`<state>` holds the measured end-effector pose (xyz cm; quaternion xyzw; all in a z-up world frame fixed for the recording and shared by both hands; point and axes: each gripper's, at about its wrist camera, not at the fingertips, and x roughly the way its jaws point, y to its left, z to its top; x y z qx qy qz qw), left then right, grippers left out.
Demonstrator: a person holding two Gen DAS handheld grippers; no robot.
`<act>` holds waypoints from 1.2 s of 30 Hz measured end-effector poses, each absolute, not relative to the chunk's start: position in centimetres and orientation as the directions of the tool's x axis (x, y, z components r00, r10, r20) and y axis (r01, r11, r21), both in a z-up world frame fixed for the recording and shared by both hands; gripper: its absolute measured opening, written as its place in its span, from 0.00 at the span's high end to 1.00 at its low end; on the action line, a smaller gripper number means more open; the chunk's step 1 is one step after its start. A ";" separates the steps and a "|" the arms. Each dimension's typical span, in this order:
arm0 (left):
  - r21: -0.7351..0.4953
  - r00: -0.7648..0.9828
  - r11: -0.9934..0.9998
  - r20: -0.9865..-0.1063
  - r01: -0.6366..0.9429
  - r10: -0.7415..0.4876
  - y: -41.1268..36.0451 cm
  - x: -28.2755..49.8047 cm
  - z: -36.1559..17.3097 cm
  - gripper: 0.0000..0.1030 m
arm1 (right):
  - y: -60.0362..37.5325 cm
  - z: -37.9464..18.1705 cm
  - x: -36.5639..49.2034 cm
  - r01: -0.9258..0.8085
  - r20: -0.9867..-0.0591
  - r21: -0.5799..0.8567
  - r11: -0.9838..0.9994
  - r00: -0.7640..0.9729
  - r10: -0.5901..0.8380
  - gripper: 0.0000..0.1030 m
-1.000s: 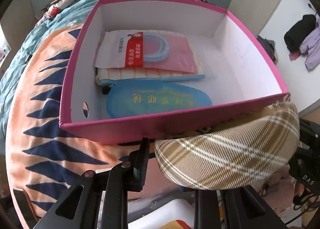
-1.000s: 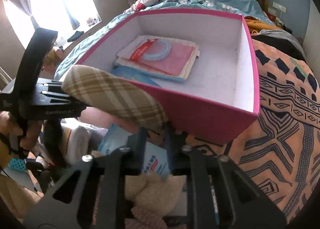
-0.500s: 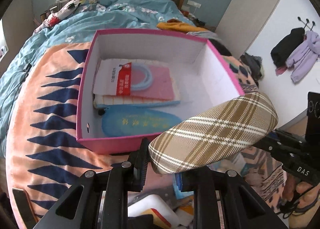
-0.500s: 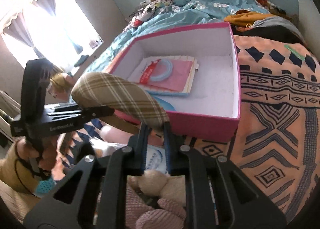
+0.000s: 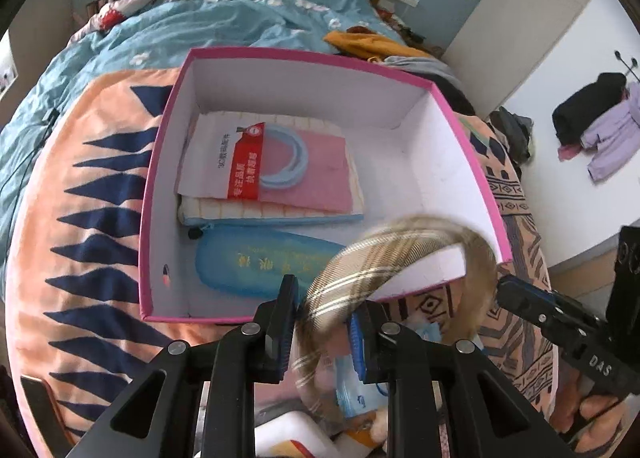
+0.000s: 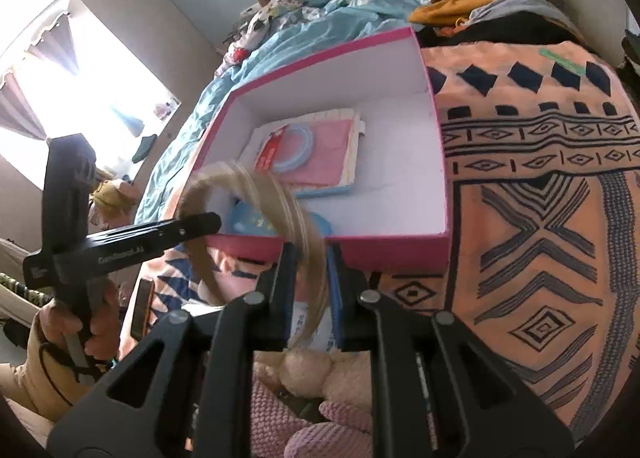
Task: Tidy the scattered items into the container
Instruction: 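Lift the plaid headband with the left gripper and carry it over the box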
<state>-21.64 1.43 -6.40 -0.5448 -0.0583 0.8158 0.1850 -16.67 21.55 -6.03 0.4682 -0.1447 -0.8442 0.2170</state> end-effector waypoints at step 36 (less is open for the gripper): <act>-0.263 -0.326 -0.925 -0.879 -0.275 0.347 0.8 -18.2 -8.2 0.88 | 21.5 -9.8 -15.3 0.155 -0.748 0.542 -0.826 -0.359 -0.558 0.84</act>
